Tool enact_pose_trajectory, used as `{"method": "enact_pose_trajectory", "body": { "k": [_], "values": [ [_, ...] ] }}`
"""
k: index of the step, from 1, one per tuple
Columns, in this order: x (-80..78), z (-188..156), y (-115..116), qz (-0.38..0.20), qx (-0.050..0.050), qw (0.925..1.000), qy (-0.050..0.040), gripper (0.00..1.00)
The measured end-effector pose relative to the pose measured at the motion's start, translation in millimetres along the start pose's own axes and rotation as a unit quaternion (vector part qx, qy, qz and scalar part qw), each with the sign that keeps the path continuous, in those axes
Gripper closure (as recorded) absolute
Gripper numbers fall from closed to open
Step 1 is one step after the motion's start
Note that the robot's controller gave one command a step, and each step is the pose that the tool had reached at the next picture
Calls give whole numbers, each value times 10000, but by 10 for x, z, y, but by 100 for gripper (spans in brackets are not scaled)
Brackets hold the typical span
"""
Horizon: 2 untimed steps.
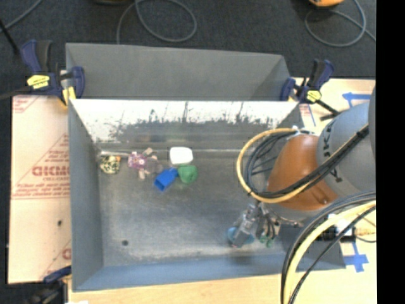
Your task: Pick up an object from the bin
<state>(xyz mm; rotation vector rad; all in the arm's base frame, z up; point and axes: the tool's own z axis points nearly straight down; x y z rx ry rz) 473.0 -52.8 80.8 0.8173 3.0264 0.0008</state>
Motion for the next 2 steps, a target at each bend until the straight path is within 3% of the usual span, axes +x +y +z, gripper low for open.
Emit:
{"method": "enact_pose_trajectory", "body": {
  "k": [2],
  "values": [
    [2, -462, -3, -2, 6, 10000, 12, 100]
  ]
}}
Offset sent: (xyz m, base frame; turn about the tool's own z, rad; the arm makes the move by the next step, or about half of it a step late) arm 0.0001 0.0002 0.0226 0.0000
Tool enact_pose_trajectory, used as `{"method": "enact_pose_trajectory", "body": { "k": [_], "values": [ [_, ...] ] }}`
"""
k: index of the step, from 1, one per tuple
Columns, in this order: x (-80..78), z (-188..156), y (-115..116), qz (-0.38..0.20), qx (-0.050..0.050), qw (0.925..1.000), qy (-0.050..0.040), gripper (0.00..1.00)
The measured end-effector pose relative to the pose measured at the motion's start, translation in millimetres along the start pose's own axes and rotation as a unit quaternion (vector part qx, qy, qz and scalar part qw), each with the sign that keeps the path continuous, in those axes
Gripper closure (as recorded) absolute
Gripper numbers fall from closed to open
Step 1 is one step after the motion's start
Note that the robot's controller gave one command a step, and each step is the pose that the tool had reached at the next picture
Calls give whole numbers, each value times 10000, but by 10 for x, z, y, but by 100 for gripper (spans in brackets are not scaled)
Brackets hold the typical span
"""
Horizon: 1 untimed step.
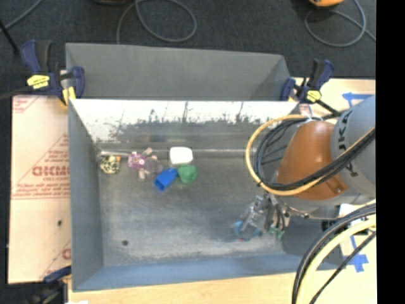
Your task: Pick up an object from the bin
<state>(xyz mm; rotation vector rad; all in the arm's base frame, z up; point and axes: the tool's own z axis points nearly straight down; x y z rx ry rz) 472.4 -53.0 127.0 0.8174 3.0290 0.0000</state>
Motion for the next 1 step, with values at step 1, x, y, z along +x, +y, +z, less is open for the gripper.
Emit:
{"method": "enact_pose_trajectory", "body": {
  "k": [1],
  "values": [
    [-9, -212, 5, -4, -8, 10000, -18, 100]
  ]
}}
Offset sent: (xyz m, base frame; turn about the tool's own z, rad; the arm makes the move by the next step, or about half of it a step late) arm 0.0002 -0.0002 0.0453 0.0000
